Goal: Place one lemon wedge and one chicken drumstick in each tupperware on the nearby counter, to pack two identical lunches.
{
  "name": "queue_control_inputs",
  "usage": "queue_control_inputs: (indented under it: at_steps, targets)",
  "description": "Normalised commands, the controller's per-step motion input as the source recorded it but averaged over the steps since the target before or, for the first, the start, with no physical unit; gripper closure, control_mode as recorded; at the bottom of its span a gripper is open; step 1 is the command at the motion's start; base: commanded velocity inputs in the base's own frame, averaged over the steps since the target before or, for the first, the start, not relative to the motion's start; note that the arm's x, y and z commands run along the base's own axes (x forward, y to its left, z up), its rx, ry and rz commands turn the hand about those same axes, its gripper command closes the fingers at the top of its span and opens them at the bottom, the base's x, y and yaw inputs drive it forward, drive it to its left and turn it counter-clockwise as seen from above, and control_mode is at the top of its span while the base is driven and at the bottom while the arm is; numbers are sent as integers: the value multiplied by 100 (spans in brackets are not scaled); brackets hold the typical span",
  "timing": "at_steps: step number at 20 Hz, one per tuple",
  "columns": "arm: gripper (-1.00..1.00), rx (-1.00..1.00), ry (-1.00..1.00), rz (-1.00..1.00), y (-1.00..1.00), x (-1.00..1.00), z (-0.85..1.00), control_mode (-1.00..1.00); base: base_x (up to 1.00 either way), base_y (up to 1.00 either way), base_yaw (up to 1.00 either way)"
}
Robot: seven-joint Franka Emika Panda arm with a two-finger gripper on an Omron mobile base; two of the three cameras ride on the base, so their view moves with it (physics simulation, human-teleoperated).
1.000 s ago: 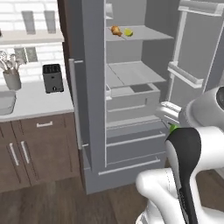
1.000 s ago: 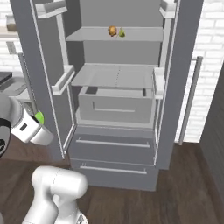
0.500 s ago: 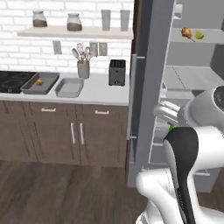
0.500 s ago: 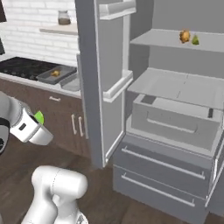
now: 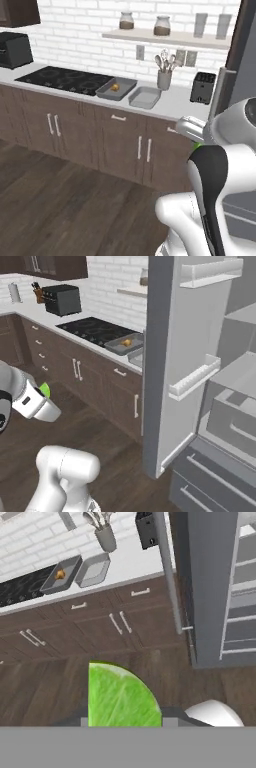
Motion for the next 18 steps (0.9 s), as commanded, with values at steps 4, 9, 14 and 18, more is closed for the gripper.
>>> queue_control_inputs:
  at_steps: [4, 9, 14, 18]
  targets:
    - [100, 0, 0, 0, 0, 0, 0, 100, 100, 80, 29]
    - [100, 0, 0, 0, 0, 0, 0, 100, 100, 68, 21]
    - [100, 0, 0, 0, 0, 0, 0, 100, 100, 54, 8]
    - [100, 0, 0, 0, 0, 0, 0, 100, 100, 47, 1]
